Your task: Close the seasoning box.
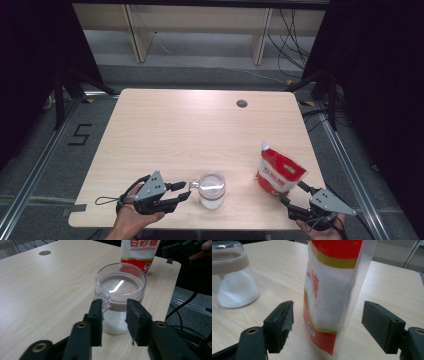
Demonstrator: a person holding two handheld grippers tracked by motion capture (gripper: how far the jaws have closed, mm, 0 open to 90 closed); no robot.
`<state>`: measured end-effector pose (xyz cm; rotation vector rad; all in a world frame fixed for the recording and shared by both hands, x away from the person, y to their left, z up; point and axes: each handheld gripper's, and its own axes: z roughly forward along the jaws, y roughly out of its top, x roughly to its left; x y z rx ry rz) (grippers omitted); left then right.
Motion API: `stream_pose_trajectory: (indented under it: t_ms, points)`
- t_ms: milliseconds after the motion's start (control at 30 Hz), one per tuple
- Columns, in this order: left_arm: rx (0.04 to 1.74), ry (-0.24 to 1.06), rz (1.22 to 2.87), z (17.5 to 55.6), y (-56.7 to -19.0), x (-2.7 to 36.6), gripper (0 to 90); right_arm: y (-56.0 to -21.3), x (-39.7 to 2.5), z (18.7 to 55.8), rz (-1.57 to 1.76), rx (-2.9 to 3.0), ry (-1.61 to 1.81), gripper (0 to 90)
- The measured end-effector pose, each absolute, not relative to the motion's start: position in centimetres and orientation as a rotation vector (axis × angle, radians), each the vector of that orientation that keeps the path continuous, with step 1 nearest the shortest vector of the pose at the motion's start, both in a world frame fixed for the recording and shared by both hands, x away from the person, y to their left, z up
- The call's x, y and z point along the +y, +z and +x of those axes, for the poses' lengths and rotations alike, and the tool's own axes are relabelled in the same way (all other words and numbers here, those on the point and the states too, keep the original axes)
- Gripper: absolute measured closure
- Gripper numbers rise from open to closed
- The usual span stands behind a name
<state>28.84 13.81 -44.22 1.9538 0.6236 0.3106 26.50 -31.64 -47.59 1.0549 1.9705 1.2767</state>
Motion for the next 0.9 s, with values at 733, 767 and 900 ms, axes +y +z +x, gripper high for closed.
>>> stream_pose_trajectory:
  t_ms: [733,767,900]
  points:
    - [0.683,0.306,1.992,28.3,-46.5,15.2,25.6,-47.5,-31.3,25.8,1.065,1.975,1.277,25.0]
    - [0.705,0.291,1.976,28.2,-46.7,15.2,24.7,-47.5,-31.3,25.8,1.060,1.977,1.277,24.9]
    - [0.672,0.308,1.999,28.2,-46.9,15.4,21.3,-47.5,-31.3,25.8,1.046,1.980,1.271,24.7]
